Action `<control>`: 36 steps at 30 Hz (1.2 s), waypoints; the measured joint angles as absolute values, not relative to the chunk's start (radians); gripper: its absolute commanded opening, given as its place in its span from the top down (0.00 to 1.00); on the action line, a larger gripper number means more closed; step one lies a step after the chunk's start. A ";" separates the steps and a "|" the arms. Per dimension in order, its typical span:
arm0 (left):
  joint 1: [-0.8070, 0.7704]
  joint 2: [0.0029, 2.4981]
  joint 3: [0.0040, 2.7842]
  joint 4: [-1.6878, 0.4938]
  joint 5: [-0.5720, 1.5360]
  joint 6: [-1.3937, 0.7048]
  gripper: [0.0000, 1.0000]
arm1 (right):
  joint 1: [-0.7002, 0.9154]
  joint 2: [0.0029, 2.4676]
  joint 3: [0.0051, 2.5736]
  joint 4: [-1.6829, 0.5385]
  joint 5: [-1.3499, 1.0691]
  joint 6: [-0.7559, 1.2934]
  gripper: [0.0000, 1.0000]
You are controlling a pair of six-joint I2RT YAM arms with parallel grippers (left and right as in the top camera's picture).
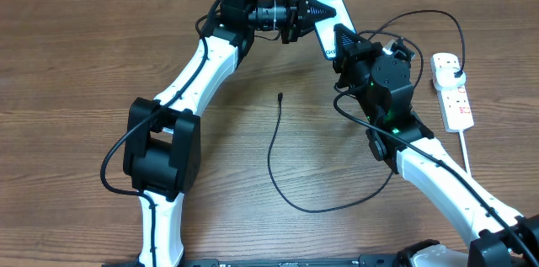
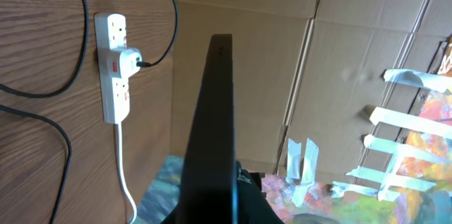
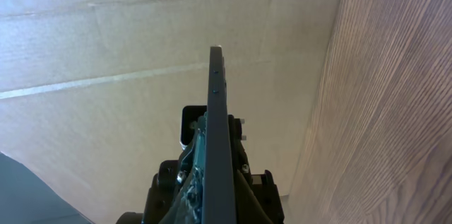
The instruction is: Plug charger to phone and switch on socket
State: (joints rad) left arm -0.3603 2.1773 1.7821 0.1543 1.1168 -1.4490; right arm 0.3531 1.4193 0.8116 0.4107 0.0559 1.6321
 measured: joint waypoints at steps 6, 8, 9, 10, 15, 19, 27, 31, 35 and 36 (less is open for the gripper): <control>-0.360 2.177 1.782 0.155 1.116 -1.464 0.96 | 0.352 1.419 0.812 0.410 0.055 1.645 0.95; -0.360 2.177 1.782 0.155 1.116 -1.464 0.96 | 0.352 1.419 0.812 0.410 0.056 1.645 0.95; -0.360 2.177 1.782 0.155 1.116 -1.465 0.96 | 0.352 1.419 0.812 0.410 0.056 1.645 0.89; -0.360 2.177 1.782 0.155 1.116 -1.465 0.96 | 0.352 1.419 0.812 0.410 0.056 1.646 0.84; -0.361 2.178 1.782 0.158 1.107 -1.460 0.96 | 0.354 1.419 0.813 0.409 0.028 1.637 0.73; -0.360 2.178 1.782 0.157 1.100 -1.460 0.96 | 0.355 1.419 0.813 0.408 0.010 1.634 0.66; -0.312 2.178 1.782 0.107 1.111 -1.372 0.96 | 0.355 1.419 0.813 0.393 0.003 1.628 0.64; -0.261 2.178 1.782 0.040 1.151 -1.260 0.96 | 0.355 1.419 0.813 0.338 0.001 1.596 0.64; -0.200 2.178 1.782 0.013 1.238 -1.097 0.96 | 0.342 1.419 0.813 0.327 -0.094 1.476 0.58; -0.187 2.178 1.782 0.011 1.258 -1.073 0.96 | 0.332 1.419 0.813 0.326 -0.126 1.448 0.58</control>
